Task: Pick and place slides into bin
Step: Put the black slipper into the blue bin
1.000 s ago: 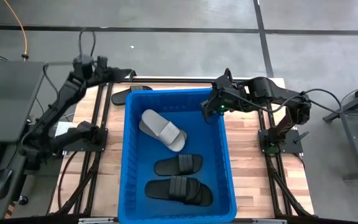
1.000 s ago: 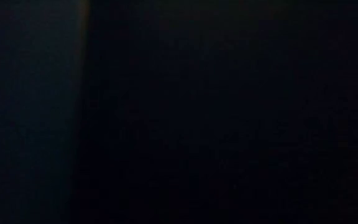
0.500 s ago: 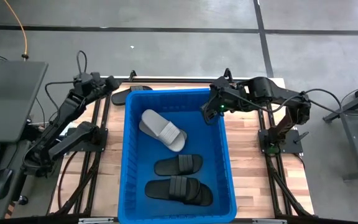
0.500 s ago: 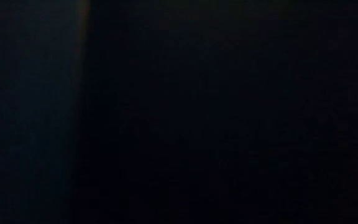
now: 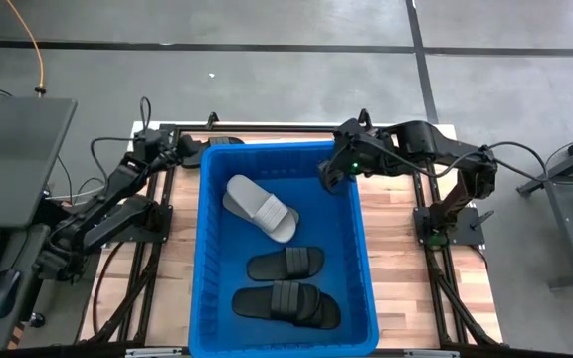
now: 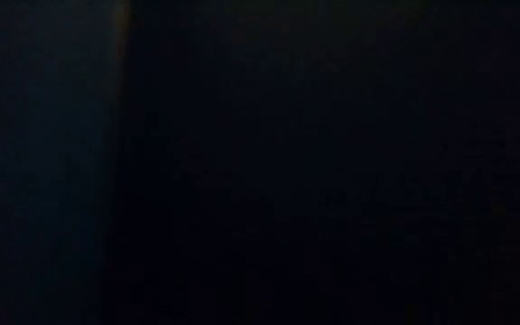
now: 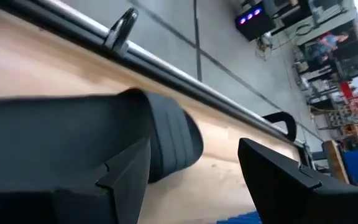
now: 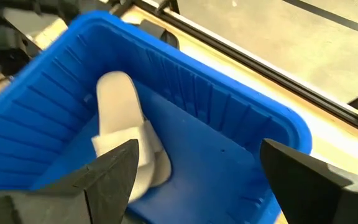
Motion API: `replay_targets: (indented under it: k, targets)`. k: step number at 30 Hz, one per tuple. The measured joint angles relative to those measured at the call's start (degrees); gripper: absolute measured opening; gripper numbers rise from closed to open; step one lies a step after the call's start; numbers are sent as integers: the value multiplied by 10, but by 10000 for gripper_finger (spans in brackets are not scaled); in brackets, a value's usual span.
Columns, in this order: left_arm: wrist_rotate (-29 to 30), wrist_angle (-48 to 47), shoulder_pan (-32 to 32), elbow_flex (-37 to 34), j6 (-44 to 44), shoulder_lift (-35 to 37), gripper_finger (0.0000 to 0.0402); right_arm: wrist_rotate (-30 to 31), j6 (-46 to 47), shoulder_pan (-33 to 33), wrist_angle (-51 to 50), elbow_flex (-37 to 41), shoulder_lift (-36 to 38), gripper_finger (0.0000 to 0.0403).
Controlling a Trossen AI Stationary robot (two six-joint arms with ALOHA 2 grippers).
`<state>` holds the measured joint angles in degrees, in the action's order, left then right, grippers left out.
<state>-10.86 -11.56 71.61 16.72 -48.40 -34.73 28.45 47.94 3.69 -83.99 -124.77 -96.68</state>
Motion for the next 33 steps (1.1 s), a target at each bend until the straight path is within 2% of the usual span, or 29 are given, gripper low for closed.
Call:
replay_targets:
  k: [2, 7, 13, 17, 22, 25, 29, 33]
  targets:
    - [0, 22, 0, -14, -3, -1, 232, 0, -3, -4, 16, 0, 0, 321]
    - [13, 9, 0, -42, -35, -20, 244, -2, -1, -11, 37, 0, 0, 321]
    - [14, 124, 0, -80, -94, -51, 275, -5, -2, -11, 47, 0, 0, 321]
    - [39, 131, 0, -81, -123, -88, 298, -5, -3, -11, 55, 0, 0, 321]
    - [39, 262, -1, -80, -123, -138, 314, -5, -4, -11, 56, 0, 0, 321]
    - [61, 276, 0, -81, -120, -172, 316, -4, -6, -11, 57, 0, 0, 321]
    - [49, 302, -1, -81, -116, -228, 317, -4, -5, -11, 58, 0, 0, 321]
    - [32, 390, -1, -79, -135, -298, 317, 2, -5, -12, 58, 0, 0, 321]
